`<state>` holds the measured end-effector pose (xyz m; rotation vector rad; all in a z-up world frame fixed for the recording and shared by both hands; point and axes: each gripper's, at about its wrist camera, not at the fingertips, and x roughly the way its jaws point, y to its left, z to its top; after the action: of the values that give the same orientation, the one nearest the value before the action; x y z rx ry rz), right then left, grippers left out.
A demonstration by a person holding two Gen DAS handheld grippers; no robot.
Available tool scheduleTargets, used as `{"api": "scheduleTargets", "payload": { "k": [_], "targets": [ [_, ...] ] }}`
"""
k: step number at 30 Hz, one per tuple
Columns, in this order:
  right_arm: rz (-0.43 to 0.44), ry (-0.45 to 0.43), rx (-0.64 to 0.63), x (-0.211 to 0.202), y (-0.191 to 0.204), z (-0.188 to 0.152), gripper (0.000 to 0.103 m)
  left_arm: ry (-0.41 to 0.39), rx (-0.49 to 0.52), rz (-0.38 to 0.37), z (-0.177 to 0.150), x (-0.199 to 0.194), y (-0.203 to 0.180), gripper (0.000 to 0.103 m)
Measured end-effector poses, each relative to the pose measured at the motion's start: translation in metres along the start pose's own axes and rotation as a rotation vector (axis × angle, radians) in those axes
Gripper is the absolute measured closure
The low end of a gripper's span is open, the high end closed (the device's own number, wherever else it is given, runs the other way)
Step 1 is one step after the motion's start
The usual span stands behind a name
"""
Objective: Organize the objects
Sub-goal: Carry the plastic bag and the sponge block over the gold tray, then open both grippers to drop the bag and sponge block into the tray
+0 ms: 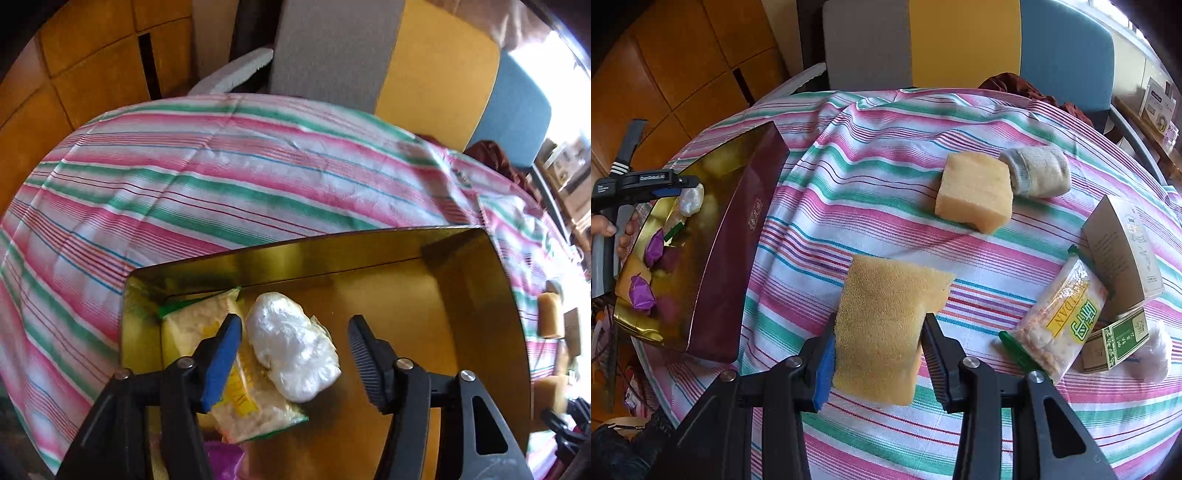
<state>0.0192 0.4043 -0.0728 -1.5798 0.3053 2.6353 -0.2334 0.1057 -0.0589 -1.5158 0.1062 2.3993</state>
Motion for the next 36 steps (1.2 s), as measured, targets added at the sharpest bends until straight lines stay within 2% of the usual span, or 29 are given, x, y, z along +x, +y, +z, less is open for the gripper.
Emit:
{"api": "scheduleTargets", "payload": {
  "k": [6, 8, 11, 14, 19, 21, 25, 32, 36],
  "targets": [
    [-0.019, -0.025, 0.014, -0.006, -0.001, 0.000, 0.060, -0.120, -0.034, -0.030, -0.022, -0.056, 0.012, 0.039],
    [-0.012, -0.045, 0.037, -0.014, -0.002, 0.003, 0.060, -0.162, -0.048, -0.040, -0.037, -0.078, 0.019, 0.035],
    [0.008, -0.086, 0.043, -0.032, 0.008, 0.010, 0.060, -0.196, -0.062, -0.059, -0.062, -0.100, 0.026, 0.035],
    [0.043, -0.117, 0.003, -0.047, 0.035, 0.022, 0.060, -0.205, -0.065, -0.067, -0.086, -0.110, 0.031, 0.035],
    [0.128, -0.116, -0.119, -0.048, 0.108, 0.052, 0.060, -0.218, -0.100, -0.095, -0.117, -0.122, 0.044, 0.035],
    [0.160, -0.088, -0.160, -0.037, 0.138, 0.067, 0.060, -0.226, -0.110, -0.105, -0.125, -0.127, 0.049, 0.035],
    [0.172, -0.009, -0.218, 0.007, 0.184, 0.094, 0.060, -0.253, -0.126, -0.118, -0.135, -0.135, 0.057, 0.035],
    [0.113, 0.070, -0.234, 0.082, 0.232, 0.131, 0.060, -0.250, -0.179, -0.136, -0.145, -0.131, 0.079, 0.034],
    [0.080, 0.066, -0.235, 0.108, 0.252, 0.145, 0.058, -0.240, -0.222, -0.136, -0.151, -0.125, 0.093, 0.034]
  ]
}}
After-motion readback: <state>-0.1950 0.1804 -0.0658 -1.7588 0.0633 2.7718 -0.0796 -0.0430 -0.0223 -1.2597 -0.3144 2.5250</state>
